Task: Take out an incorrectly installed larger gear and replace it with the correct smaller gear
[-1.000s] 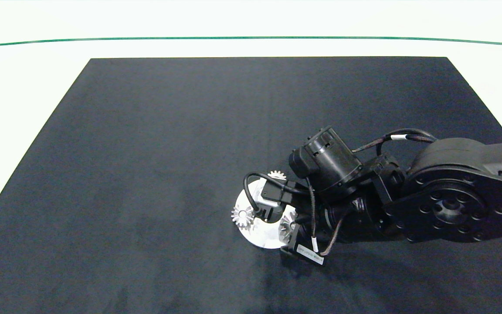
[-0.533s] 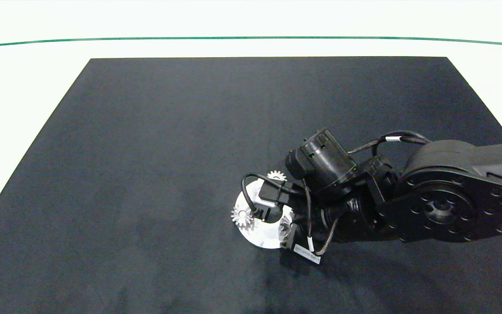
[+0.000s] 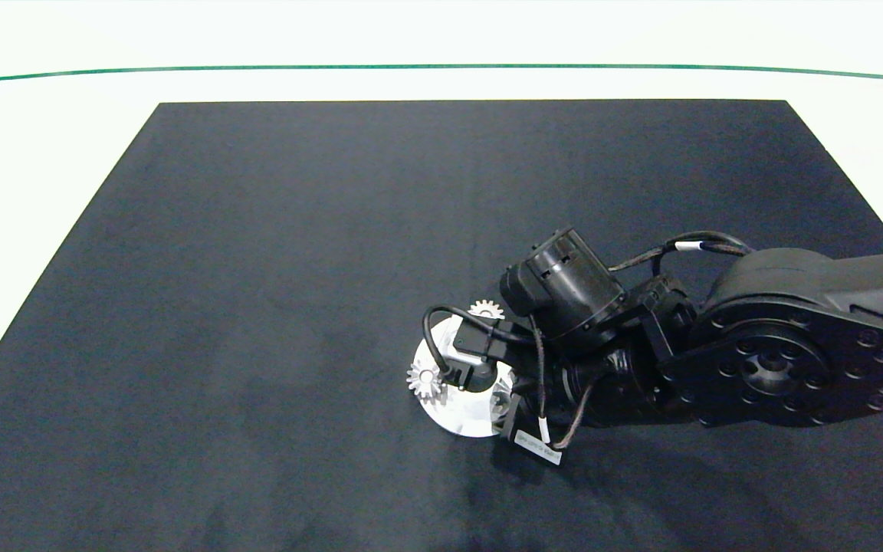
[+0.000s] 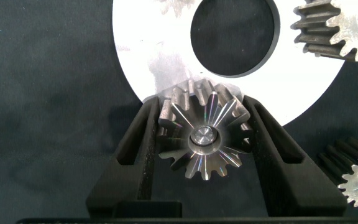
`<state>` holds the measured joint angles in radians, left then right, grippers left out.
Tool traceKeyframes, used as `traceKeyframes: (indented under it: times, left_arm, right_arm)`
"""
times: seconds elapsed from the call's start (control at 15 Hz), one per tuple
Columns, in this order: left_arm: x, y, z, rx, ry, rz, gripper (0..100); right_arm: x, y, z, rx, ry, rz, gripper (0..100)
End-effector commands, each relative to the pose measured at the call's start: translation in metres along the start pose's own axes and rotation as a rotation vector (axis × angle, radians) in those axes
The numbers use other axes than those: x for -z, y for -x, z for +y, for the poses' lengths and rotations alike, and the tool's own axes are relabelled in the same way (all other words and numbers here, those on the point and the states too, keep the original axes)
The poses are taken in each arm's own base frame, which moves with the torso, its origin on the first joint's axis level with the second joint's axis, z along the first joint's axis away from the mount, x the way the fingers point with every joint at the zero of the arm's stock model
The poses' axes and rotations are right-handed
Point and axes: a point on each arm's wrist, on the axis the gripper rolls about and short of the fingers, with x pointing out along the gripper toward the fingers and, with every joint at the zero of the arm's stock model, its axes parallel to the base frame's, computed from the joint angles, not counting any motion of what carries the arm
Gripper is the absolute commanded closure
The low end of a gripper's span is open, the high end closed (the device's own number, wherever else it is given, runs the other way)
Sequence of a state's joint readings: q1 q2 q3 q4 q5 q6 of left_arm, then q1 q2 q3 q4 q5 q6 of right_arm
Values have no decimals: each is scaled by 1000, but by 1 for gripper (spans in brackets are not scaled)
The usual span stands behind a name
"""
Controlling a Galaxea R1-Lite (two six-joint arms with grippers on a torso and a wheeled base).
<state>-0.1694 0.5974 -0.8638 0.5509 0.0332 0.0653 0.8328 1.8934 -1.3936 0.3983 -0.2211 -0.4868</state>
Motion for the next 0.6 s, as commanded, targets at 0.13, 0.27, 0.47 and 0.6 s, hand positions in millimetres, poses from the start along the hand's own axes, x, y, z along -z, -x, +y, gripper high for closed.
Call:
traceKeyframes:
  times: [0.13, 0.27, 0.47, 0.6]
  left_arm:
    - [0, 0, 0, -1, 0, -1, 0]
    - [0, 0, 0, -1, 0, -1, 0]
    - [-1, -1, 0, -1, 0, 1, 0]
    - [-1, -2, 0, -1, -1, 2, 0]
  right_arm:
    - [0, 1, 0, 0, 7, 1, 63]
    - [-1, 2, 3, -5, 14, 0, 66]
    - [-2, 7, 2, 2, 10, -15, 66]
    - [0, 13, 1, 3, 8, -22, 66]
